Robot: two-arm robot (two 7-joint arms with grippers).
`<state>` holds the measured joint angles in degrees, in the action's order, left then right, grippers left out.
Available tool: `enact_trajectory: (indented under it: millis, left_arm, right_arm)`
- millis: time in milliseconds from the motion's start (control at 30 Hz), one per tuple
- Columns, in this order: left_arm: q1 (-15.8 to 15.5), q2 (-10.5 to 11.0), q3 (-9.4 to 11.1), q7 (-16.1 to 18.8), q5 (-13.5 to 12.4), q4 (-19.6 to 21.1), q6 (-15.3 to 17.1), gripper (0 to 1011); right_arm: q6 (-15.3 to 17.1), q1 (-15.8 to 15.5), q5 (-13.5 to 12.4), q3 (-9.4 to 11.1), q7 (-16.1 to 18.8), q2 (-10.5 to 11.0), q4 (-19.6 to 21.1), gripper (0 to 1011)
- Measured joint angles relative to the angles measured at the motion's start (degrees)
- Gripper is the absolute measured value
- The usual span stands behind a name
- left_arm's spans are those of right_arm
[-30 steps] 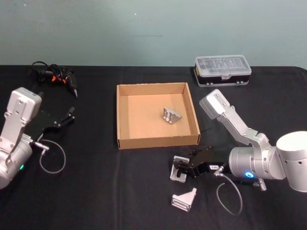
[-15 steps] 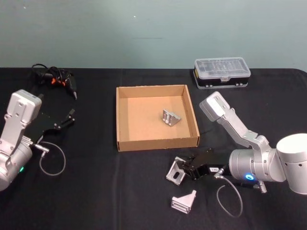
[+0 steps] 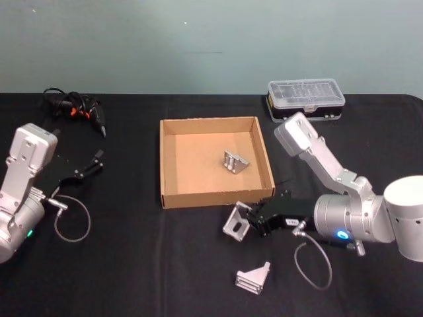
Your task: Use one hand to pick up the angle iron from the table and place it into the box.
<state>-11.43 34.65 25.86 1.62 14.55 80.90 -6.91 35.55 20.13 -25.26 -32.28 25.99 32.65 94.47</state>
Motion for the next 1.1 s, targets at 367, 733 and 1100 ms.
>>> enact_trajectory:
  millis: [367, 733, 1100]
  left_arm:
    - [0.00, 0.00, 0.00, 0.00, 0.00, 0.00, 0.00, 1011]
    - [0.00, 0.00, 0.00, 0.00, 0.00, 0.00, 0.00, 1011]
    - [0.00, 0.00, 0.00, 0.00, 0.00, 0.00, 0.00, 1011]
  right_arm:
    - [-1.41, 4.79, -0.11, 0.11, 0.26, -2.54, -2.48, 79]
    - [-3.83, 12.84, 1.62, -3.18, 2.20, -7.40, -12.80, 79]
    - [-7.64, 19.33, 4.13, -5.62, 4.76, -12.90, -27.08, 79]
